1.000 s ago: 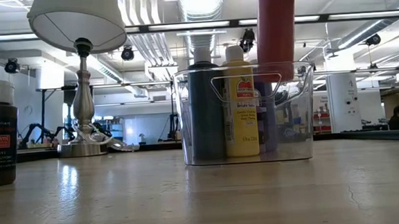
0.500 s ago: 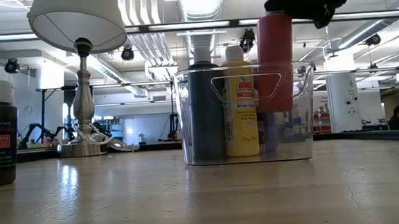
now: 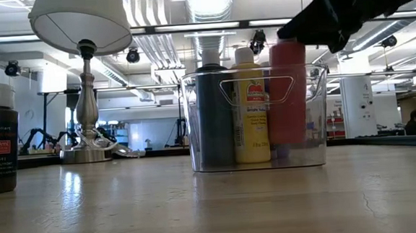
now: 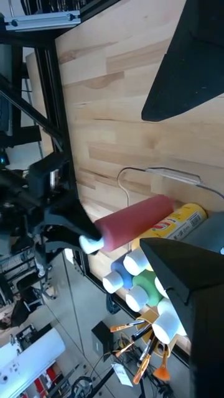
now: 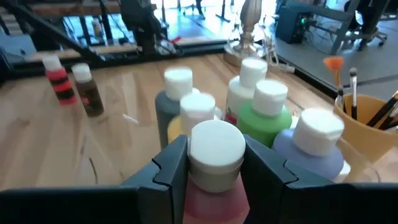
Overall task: Pick & Place Paint Supplies
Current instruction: Put the large pink paint bottle into the transparent bin, then put the small dark orange paint bottle into the transparent bin
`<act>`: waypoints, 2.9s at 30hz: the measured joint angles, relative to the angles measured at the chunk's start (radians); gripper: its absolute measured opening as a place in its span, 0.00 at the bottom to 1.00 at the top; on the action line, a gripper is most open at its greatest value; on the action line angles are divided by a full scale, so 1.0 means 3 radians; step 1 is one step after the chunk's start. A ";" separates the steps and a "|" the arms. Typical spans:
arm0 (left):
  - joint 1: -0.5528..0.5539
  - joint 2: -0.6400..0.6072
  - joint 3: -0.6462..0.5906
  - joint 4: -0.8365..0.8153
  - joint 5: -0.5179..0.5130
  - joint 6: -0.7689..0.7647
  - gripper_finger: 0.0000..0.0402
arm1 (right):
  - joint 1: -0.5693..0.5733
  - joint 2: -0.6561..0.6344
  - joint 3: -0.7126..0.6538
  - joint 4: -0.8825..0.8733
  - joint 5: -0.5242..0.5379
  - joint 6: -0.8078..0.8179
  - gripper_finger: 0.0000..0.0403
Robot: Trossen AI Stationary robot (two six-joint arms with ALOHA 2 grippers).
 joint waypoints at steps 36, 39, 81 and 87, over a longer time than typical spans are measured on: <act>-0.0046 -0.0037 -0.0003 0.0050 0.0001 0.0030 0.78 | -0.0171 -0.0095 0.0140 0.0052 -0.0179 -0.0349 0.52; -0.0165 -0.0095 -0.0001 0.0050 -0.0052 0.0101 0.76 | -0.0074 -0.0212 0.0140 0.0050 -0.0189 -0.0423 0.53; -0.1832 -0.0174 0.0189 -0.3167 0.1422 -0.4954 0.61 | 0.0297 -0.0327 0.0140 0.0497 -0.0177 -0.0592 0.50; -0.1830 -0.0173 0.0058 -0.3192 0.1438 -0.5164 0.61 | 0.0298 -0.0327 0.0140 0.0497 -0.0184 -0.0570 0.52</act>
